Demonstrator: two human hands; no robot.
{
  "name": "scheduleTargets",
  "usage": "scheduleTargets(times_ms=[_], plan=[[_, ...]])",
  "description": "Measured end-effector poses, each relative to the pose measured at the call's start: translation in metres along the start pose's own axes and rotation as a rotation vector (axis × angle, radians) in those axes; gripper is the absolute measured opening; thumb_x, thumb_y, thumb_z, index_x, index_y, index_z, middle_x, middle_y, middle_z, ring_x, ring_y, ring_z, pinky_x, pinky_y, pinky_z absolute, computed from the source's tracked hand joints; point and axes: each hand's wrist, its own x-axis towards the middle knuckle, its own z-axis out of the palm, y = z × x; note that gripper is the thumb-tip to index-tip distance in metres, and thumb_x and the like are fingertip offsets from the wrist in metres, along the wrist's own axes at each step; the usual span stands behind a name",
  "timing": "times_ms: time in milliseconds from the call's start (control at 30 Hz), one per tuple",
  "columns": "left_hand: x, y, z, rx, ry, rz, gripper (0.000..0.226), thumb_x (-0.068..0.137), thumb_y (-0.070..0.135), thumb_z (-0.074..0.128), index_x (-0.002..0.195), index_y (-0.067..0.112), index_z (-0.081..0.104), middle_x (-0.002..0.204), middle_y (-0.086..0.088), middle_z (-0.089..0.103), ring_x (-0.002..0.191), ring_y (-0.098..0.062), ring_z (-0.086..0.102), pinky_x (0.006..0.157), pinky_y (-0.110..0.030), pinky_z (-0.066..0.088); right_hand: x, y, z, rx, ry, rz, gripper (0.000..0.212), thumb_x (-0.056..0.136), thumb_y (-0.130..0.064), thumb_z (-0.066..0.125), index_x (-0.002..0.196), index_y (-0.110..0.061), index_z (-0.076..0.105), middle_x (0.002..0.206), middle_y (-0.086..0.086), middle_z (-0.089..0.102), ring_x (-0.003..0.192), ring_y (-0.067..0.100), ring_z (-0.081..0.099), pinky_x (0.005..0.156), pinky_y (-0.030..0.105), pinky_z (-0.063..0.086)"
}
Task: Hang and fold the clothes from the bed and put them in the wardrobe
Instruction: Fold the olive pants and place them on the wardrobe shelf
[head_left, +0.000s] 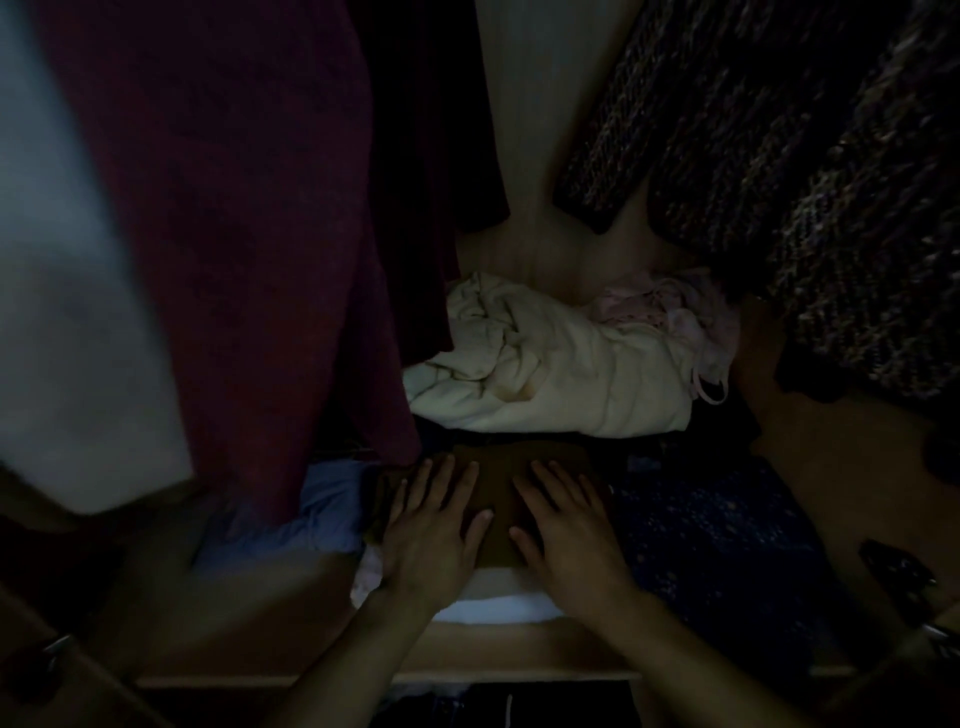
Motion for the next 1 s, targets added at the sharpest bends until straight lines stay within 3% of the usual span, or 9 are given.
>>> scheduleTargets(times_ms=[133,233,467,633,733,833,1000], plan=[[-0.012,0.008,-0.012,0.022,-0.012,-0.044,0.068,0.097,0.058,0.014,0.155,0.025,0.027,0.163,-0.001,0.024,0.151,-0.02,0.016,0.123,-0.039,0.008,-0.013,-0.004,-0.003,-0.043,-0.103,0.002,0.061,0.101,-0.046,0.038,0.156,-0.027,0.019,0.165,0.0,0.01,0.151,0.016,0.008,0.123,0.033,0.001],[-0.025,0.012,-0.022,-0.047,-0.026,-0.064,0.068,0.095,0.054,0.013,0.157,0.025,0.02,0.164,0.003,0.019,0.152,-0.015,0.011,0.123,-0.034,0.006,-0.016,-0.014,-0.013,-0.046,-0.128,0.03,0.063,0.102,-0.046,0.038,0.157,-0.027,0.015,0.166,0.0,0.002,0.152,0.016,0.003,0.121,0.03,-0.001],[-0.056,0.023,-0.033,-0.237,0.027,0.003,0.074,0.094,0.056,0.014,0.15,0.017,0.04,0.157,-0.005,0.038,0.147,-0.025,0.029,0.119,-0.042,0.024,-0.055,-0.032,-0.024,-0.054,-0.143,0.065,0.065,0.097,-0.04,0.049,0.155,-0.022,0.025,0.164,0.005,0.013,0.15,0.022,0.013,0.12,0.035,0.012],[-0.087,0.036,-0.031,-0.359,-0.043,0.022,0.065,0.099,0.053,0.023,0.154,0.018,0.032,0.16,-0.006,0.031,0.147,-0.024,0.024,0.118,-0.041,0.025,-0.101,-0.04,-0.033,-0.039,-0.097,0.122,0.064,0.095,-0.04,0.051,0.152,-0.02,0.031,0.162,0.007,0.022,0.149,0.027,0.019,0.119,0.037,0.016],[-0.103,0.043,-0.04,-0.328,-0.056,0.059,0.065,0.1,0.053,0.021,0.154,0.018,0.03,0.161,-0.005,0.029,0.147,-0.023,0.023,0.118,-0.041,0.024,-0.119,-0.044,-0.041,-0.069,-0.112,0.156,0.063,0.098,-0.044,0.045,0.154,-0.021,0.027,0.163,0.008,0.017,0.15,0.027,0.015,0.12,0.038,0.016],[-0.115,0.05,-0.054,-0.343,-0.04,0.067,0.071,0.096,0.057,0.016,0.153,0.019,0.032,0.16,-0.005,0.03,0.146,-0.024,0.027,0.118,-0.042,0.025,-0.137,-0.05,-0.054,-0.061,-0.069,0.174,0.062,0.1,-0.046,0.043,0.154,-0.021,0.027,0.164,0.007,0.016,0.15,0.026,0.014,0.119,0.038,0.015],[-0.138,0.065,-0.074,-0.387,-0.008,0.028,0.065,0.097,0.049,0.025,0.151,0.016,0.037,0.158,-0.01,0.034,0.142,-0.027,0.034,0.117,-0.04,0.027,-0.175,-0.059,-0.083,-0.077,-0.009,0.154,0.063,0.099,-0.054,0.036,0.154,-0.025,0.026,0.163,0.003,0.019,0.149,0.021,0.015,0.121,0.039,0.011]])
